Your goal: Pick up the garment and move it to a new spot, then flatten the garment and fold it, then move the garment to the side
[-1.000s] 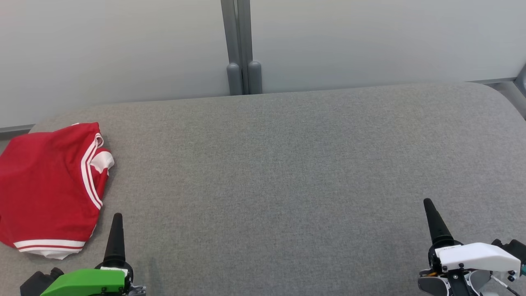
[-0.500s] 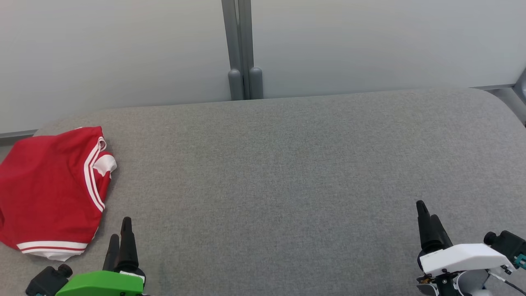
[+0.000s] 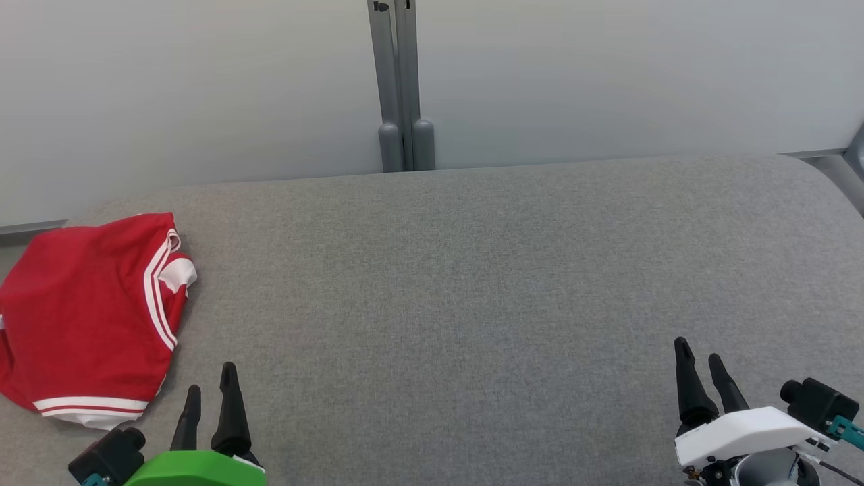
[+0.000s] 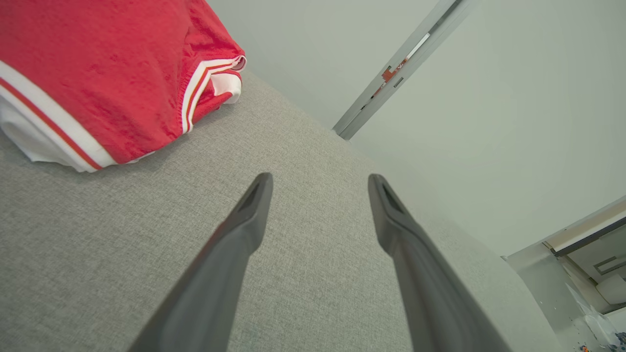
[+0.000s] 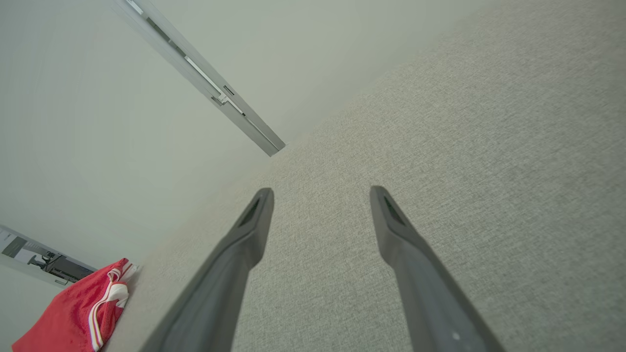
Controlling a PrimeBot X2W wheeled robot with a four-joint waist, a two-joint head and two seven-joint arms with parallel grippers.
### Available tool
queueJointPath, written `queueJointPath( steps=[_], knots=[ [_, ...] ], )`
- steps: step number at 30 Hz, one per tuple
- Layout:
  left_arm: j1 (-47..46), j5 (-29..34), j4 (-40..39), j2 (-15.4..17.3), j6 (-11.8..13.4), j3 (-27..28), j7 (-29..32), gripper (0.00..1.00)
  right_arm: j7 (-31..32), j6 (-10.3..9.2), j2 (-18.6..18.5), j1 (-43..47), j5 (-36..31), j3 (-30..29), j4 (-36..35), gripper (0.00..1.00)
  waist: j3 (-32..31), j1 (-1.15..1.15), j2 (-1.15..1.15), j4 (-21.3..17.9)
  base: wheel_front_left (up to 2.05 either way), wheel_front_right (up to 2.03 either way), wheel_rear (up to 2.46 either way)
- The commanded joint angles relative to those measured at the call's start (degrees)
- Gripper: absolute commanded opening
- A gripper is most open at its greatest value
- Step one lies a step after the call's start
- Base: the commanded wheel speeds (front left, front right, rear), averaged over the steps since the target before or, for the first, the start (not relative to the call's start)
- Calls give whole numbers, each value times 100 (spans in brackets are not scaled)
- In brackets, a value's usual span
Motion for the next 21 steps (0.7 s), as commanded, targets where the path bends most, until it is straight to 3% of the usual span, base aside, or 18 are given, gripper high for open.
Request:
queueJointPath(
  steps=[1,21],
  knots=[
    [53,242,-20,40,22,-34,-66,100,-66,2,-35,-5,-228,34,-33,100,-7,0,0,3,0,0,0],
    [188,1767,5,52,-28,-265,-363,100,-360,2,-46,99,-1706,150,48,100,-119,0,0,23,0,0,0]
  ],
)
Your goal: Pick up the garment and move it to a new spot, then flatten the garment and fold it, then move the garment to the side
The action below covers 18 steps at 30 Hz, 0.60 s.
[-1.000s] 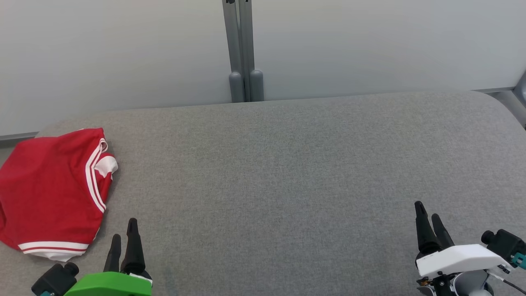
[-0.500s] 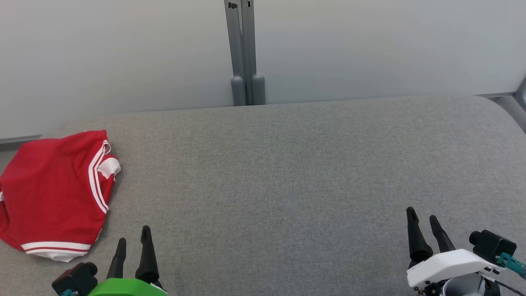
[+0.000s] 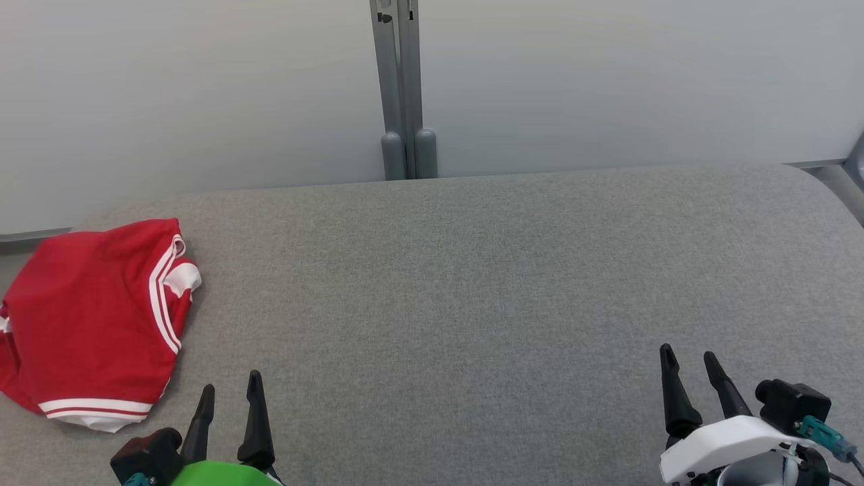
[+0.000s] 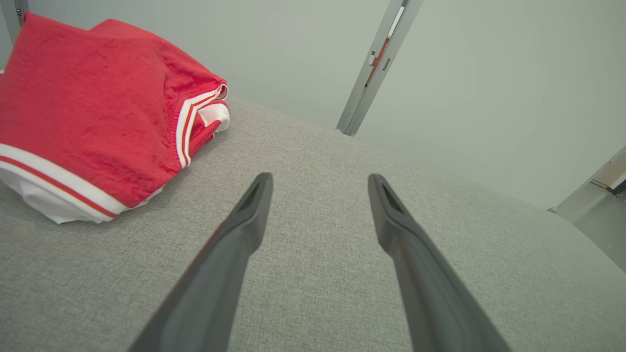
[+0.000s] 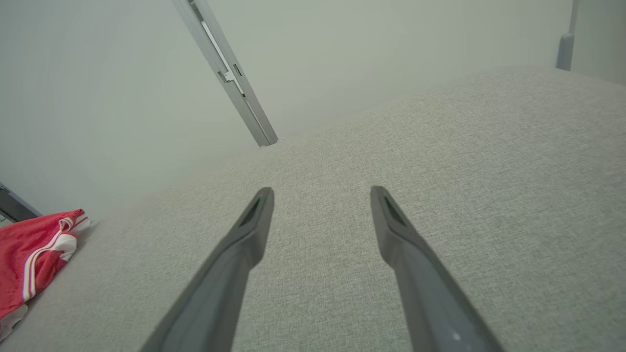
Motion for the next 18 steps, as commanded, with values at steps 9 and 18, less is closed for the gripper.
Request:
queueJointPath(
  steps=[9,18],
  knots=[
    [115,535,-47,48,-41,-54,-162,100,-166,1,-38,81,-592,55,66,100,-68,0,0,3,0,0,0],
    [171,876,-1,52,-54,-105,-267,100,-277,2,-42,99,-1039,96,136,100,-120,0,0,-4,0,0,0]
  ],
)
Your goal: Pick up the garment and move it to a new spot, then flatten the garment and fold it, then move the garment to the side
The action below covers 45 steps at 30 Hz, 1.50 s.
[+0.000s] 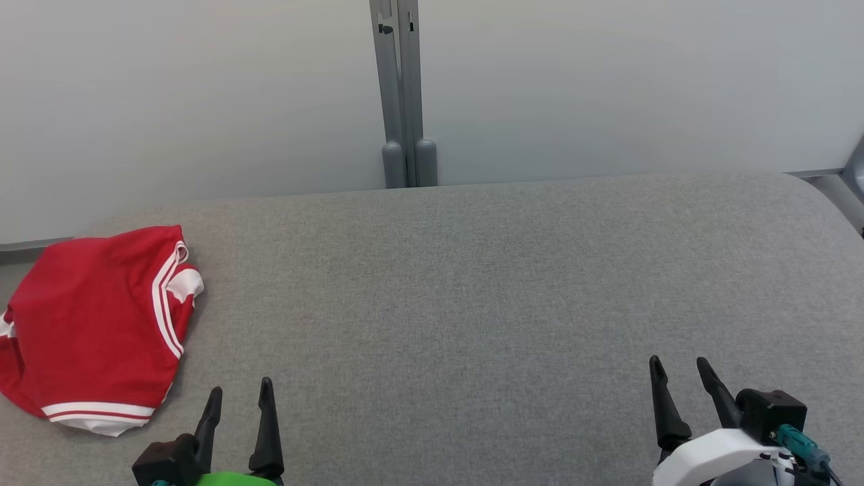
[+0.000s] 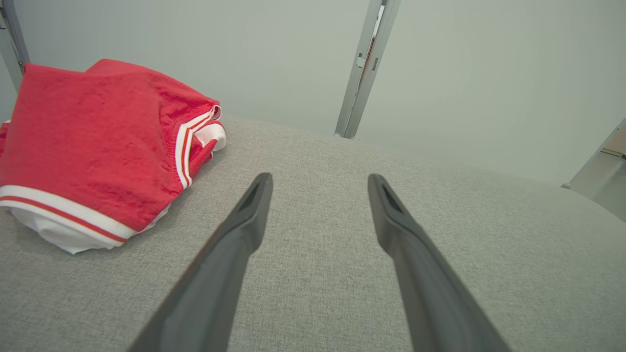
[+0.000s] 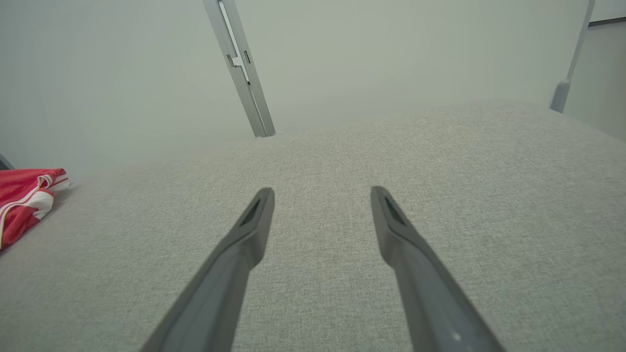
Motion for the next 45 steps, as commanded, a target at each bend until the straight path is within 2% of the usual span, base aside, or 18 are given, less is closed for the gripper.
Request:
queueJointPath(
  steps=[1,26,39,45],
  knots=[
    [76,172,-19,45,-5,-19,-43,100,-57,2,-34,34,-136,13,-2,100,-15,0,0,0,0,0,0],
    [172,1051,121,53,31,-168,-311,100,-320,1,-43,134,-1123,78,74,100,-204,0,0,37,0,0,0],
    [155,1035,147,52,25,-160,-298,100,-317,1,-41,114,-1075,48,110,100,-218,0,0,39,0,0,0],
    [131,959,129,51,17,-124,-298,100,-317,1,-41,197,-1046,-28,51,100,-195,0,0,218,0,0,0]
  ],
)
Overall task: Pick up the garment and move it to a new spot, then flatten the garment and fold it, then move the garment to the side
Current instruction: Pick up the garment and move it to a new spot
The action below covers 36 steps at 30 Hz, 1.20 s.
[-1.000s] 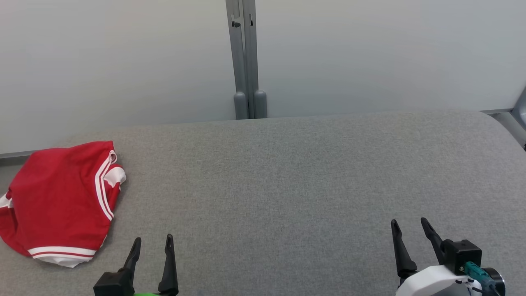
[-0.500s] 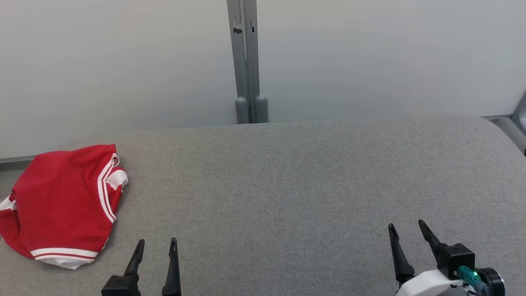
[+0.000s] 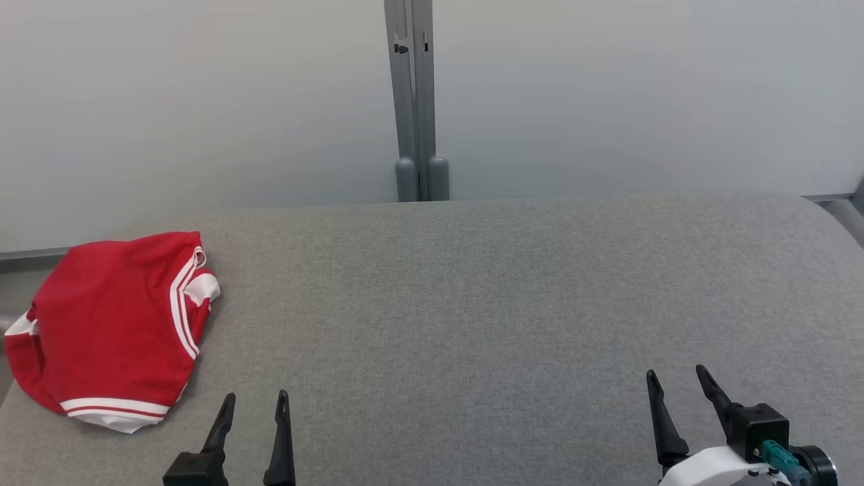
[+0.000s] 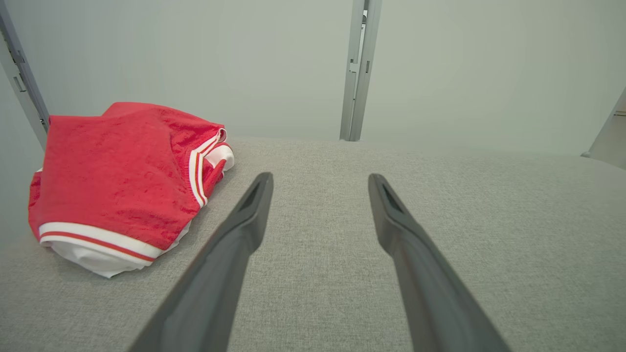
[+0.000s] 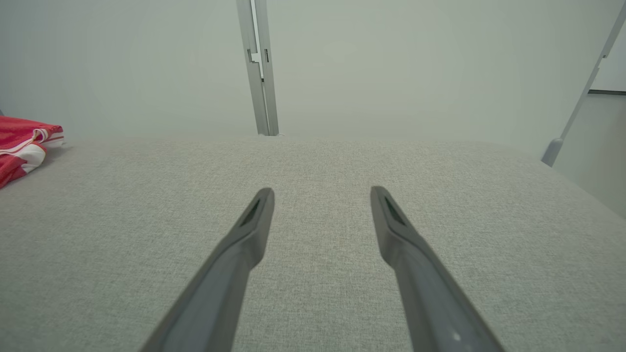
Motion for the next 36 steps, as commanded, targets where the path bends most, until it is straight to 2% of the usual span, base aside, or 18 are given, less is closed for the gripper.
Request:
queueJointPath(
  steps=[1,6,20,27,36],
  knots=[
    [20,5,-2,37,2,22,-5,100,-20,0,-24,79,45,-24,-30,100,20,0,0,134,0,0,0],
    [-7,113,-5,37,-51,140,-4,100,-20,-1,-21,123,142,-58,-65,100,50,0,0,511,0,0,0],
    [11,428,-81,121,-230,567,-4,100,-20,-1,-21,107,497,119,-147,100,77,0,0,2097,0,0,0],
    [57,379,-316,83,-151,895,-4,100,-19,-1,-26,-268,476,430,-78,100,386,0,0,2402,0,0,0],
    [149,319,-570,37,-62,1127,-4,100,-20,-1,-25,-604,424,626,61,100,583,0,0,2556,0,0,0]
  ],
)
